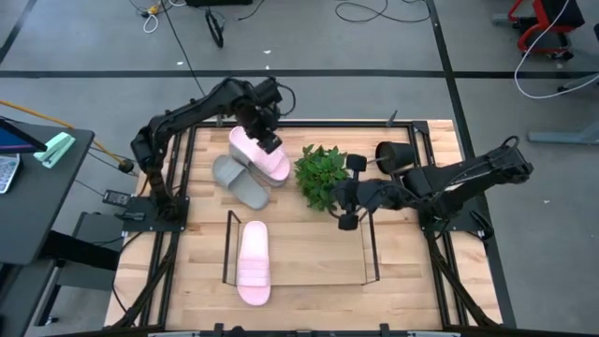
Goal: Pick and place slides into the shelf
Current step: Put the pink slipper on the shelf
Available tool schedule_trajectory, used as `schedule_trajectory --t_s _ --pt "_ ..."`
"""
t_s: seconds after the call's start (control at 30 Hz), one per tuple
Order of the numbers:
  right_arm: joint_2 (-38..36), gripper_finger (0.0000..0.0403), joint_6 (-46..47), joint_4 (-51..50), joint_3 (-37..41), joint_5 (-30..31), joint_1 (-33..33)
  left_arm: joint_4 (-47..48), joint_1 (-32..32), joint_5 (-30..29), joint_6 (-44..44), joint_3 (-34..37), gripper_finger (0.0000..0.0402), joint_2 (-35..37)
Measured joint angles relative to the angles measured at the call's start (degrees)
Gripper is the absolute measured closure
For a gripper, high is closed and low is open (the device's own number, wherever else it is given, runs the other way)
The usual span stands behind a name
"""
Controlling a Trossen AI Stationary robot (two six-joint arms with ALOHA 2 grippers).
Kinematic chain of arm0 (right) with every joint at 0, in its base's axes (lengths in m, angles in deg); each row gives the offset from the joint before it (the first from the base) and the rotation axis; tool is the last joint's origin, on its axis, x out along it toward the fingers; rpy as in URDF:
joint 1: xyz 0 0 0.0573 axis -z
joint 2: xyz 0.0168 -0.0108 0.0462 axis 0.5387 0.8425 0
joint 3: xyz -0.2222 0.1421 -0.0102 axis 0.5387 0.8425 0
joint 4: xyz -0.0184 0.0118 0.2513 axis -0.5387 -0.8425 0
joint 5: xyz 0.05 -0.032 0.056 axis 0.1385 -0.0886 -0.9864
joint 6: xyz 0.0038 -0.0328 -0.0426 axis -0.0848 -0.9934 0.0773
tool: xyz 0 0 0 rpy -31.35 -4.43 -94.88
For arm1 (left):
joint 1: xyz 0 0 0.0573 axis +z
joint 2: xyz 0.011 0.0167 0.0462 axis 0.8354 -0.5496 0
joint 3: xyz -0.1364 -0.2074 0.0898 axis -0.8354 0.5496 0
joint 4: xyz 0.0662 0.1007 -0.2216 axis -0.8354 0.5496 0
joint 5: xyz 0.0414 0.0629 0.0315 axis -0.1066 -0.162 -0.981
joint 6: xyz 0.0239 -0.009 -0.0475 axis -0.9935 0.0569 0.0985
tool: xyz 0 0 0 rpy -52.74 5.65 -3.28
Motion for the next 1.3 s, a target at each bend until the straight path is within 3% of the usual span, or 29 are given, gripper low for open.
schedule_trajectory --t_s 0.17,0.67,1.3 --pt "0.0 0.0399 -5.4 0.0 0.0 -1.3 2.7 -2.0 2.2 0.3 5.3 0.1 0.0228 -1.3" --pt "0.0 0.0388 -10.4 -1.0 0.0 -15.3 8.4 -1.0 2.6 1.7 9.4 0.0 0.0219 -9.4" --pt "0.0 0.0391 -19.1 -1.4 0.0 -13.6 9.1 1.8 2.5 1.7 12.2 0.0 0.0214 -10.5"
